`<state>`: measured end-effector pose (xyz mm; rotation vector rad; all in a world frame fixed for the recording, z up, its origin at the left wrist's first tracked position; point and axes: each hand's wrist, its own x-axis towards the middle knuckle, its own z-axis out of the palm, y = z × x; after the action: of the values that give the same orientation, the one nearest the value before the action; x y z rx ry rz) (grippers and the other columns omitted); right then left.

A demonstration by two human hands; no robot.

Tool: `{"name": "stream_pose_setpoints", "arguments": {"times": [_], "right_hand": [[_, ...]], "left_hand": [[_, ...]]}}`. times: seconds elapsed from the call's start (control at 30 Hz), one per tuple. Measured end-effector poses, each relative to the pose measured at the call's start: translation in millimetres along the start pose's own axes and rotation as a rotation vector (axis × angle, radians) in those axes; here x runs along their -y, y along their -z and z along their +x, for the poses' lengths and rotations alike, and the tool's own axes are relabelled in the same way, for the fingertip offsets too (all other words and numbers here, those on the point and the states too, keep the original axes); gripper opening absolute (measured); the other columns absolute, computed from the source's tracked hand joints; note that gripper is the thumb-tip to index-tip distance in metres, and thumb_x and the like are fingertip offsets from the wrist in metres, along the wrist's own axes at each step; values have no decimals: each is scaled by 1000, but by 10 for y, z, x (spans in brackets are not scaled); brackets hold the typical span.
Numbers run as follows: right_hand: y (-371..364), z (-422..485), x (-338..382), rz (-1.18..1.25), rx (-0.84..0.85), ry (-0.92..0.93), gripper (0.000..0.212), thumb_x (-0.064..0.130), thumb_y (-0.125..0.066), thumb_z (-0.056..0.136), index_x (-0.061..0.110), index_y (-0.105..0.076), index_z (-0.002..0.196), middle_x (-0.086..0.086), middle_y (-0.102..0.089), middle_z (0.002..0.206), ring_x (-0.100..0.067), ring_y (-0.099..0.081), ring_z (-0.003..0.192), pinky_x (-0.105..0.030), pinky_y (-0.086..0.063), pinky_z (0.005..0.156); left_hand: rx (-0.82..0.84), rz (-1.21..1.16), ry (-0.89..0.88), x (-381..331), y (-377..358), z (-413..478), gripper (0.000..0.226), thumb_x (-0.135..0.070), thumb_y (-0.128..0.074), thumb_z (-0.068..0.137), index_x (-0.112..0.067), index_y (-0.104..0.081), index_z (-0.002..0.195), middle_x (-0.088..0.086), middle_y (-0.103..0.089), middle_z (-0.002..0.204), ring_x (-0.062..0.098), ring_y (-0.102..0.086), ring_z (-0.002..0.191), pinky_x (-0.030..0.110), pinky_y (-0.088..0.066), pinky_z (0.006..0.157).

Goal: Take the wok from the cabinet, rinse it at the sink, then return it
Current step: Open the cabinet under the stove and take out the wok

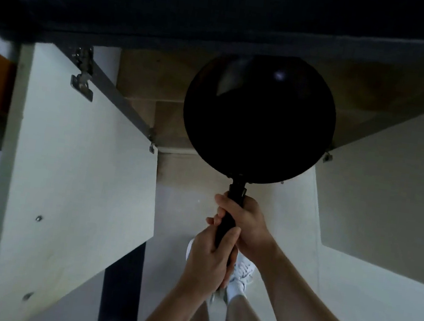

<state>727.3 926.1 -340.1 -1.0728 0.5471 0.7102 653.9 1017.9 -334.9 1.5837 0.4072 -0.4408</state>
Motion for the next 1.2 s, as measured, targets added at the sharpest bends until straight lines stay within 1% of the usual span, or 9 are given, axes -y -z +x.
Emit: {"name": "stream_pose_setpoints", "arguments": {"times": [0.07, 0.17, 0.27, 0.4, 0.5, 0.67, 0.83, 1.03, 1.2], "right_hand": [[13, -317, -49, 21, -33, -6, 21, 0, -62, 96, 5, -55, 76, -7, -54, 61, -20, -54, 51, -39, -58, 70], [1, -828, -123, 46, -79, -48, 18, 0, -63, 95, 4, -54, 80, -9, -52, 63, -21, -53, 52, -38, -58, 70], [47, -1290, -230, 57, -118, -72, 20, 3, -66, 94, 3, -55, 77, -11, -50, 65, -23, -52, 54, -40, -57, 72], [61, -1807, -316, 28, -161, -58, 27, 6, -67, 92, 3, -56, 68, -13, -53, 60, -24, -57, 54, -48, -54, 79], [88, -2120, -319, 40, -166, -15, 31, 6, -65, 92, 5, -57, 63, -13, -54, 57, -25, -58, 53, -50, -50, 79], [66, -2582, -227, 88, -181, 87, 32, 3, -64, 93, 8, -58, 62, -13, -53, 59, -25, -54, 54, -43, -55, 73], [-62, -3035, -105, 121, -168, 199, 31, 1, -64, 92, 7, -56, 63, -14, -51, 60, -25, -52, 55, -40, -55, 70], [-202, -3420, 102, 160, -150, 351, 36, 2, -65, 92, 12, -54, 59, -10, -49, 56, -24, -50, 52, -40, -51, 66], [-147, -3615, 529, 212, -160, 495, 29, 1, -64, 94, 6, -53, 68, -10, -48, 60, -22, -50, 52, -39, -54, 65]], "left_hand": [[37, -13, 41, -67, -39, -310, 31, -32, -51, 100, -19, -56, 73, -8, -52, 51, 7, -46, 36, 20, -36, 40], [79, -15, 101, -238, -106, -799, 36, -35, -51, 100, -13, -53, 71, 4, -47, 47, 14, -41, 32, 23, -34, 38], [110, 37, 154, -313, -198, -1220, 43, -47, -49, 95, -14, -51, 68, 1, -47, 45, 15, -40, 31, 25, -35, 39], [126, 161, 211, -253, -281, -1654, 47, -66, -48, 86, -22, -52, 70, 6, -53, 50, 27, -50, 38, 41, -46, 43], [127, 357, 217, -297, -322, -1885, 47, -79, -40, 80, -33, -52, 75, 8, -61, 61, 36, -62, 53, 53, -57, 55], [184, 67, 174, -653, -509, -2279, 47, -57, -53, 87, -12, -53, 73, 6, -48, 49, 22, -38, 34, 32, -36, 39], [202, 85, 64, -940, -520, -2623, 51, -53, -50, 88, -3, -51, 77, 4, -47, 46, 21, -38, 32, 27, -34, 36], [301, 106, -34, -1376, -487, -2895, 30, -25, -47, 102, -7, -49, 78, 3, -43, 46, 14, -34, 27, 21, -29, 32], [329, 170, -182, -1826, -679, -2852, 31, -40, -51, 96, -15, -52, 78, 14, -45, 50, 22, -37, 31, 27, -31, 34]]}}
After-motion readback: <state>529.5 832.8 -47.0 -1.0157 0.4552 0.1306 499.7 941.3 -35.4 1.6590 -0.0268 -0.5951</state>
